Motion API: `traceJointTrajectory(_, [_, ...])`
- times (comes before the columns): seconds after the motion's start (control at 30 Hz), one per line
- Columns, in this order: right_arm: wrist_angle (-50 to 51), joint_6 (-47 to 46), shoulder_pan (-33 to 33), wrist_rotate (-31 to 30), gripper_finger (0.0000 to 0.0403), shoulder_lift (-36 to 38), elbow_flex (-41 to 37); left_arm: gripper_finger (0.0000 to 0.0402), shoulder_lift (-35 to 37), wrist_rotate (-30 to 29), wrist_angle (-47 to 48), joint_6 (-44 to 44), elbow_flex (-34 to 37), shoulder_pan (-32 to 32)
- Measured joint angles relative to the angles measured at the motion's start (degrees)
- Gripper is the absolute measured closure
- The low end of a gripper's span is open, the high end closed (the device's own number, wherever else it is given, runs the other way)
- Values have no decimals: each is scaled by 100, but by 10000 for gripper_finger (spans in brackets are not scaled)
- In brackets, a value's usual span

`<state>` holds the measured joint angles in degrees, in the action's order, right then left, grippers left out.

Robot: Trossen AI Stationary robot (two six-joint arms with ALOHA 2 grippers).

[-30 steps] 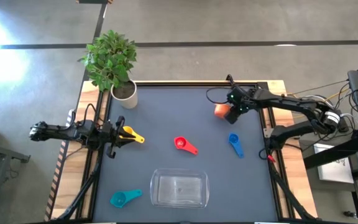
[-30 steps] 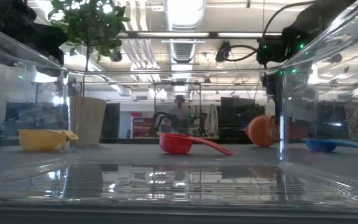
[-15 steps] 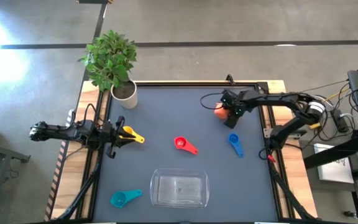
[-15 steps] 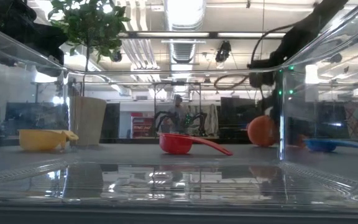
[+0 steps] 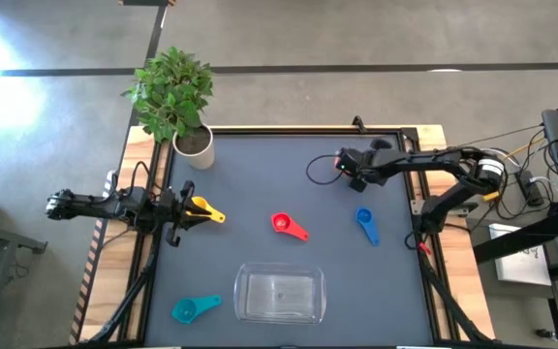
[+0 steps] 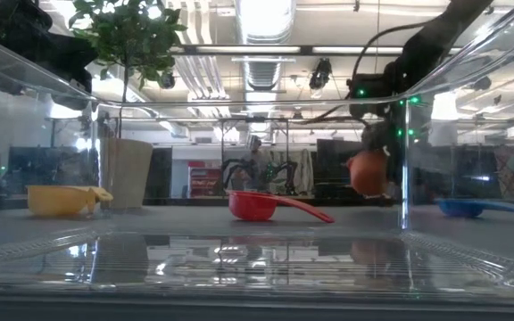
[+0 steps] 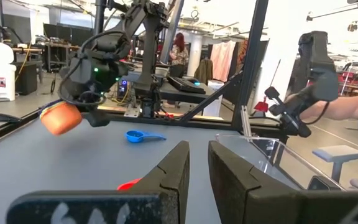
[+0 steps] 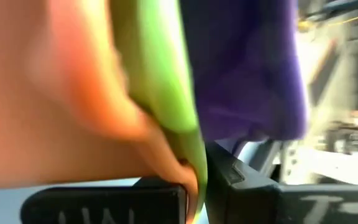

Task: Nest measuring cups in basket
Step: Stack the violet measuring cup on top of the green measuring cup

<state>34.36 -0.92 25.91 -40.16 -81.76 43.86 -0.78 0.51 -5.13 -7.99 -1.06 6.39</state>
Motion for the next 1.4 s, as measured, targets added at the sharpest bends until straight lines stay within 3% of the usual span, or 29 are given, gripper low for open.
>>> traceJointTrajectory(0.33, [-386,105,-203,-374,383,-753,0,361,0,0,0,0,1,0])
traceJointTrajectory(0.57, [-165,283,-273,-224,338,-905,0,361,0,1,0,0,0,0])
traceJointTrajectory(0.83, [174,232,-567,107,240,-132,0,361,1,0,0,0,0,0])
traceJointTrajectory(0.97, [185,194,-699,751,204,392,0,361,0,1,0,-1,0,0])
traceJointTrajectory(1.2, [322,277,-809,1368,191,1266,0,361,0,2,0,0,2,0])
traceJointTrajectory(1.4, [349,1528,-804,1370,190,1770,0,361,0,2,1,-1,0,0])
